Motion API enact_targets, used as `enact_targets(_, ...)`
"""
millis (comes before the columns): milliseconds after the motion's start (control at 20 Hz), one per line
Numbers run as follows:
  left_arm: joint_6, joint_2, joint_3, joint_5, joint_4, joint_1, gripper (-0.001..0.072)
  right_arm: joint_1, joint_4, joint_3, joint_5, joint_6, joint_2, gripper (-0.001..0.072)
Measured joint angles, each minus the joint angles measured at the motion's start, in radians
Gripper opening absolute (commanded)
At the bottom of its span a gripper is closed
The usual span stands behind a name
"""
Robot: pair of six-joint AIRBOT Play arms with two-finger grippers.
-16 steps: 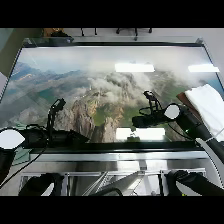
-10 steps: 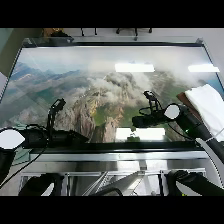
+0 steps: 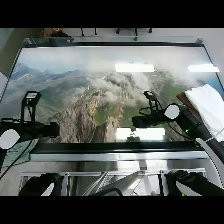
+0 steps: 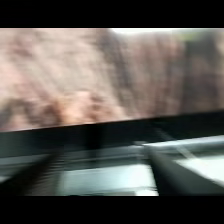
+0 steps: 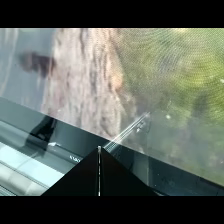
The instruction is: Fold the shirts.
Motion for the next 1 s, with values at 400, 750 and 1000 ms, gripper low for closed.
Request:
enact_targets(400,-0.089,-0.240,0.012,-0.073,0.308,0.364,0.0712,0.000,0.000,0.000,0.000,0.000,0.000,0.0023)
enact_targets(750,-0.005,-0.484,0.012,0.110,0.182,0.672,0.0711,0.000,0.000,0.000,0.000,0.000,0.000,0.0022)
enact_targets(1000,0.026,-0.637,0.024,0.235,0.156,0.752,0.0083,0.000,0.000,0.000,0.000,0.000,0.000,0.0023)
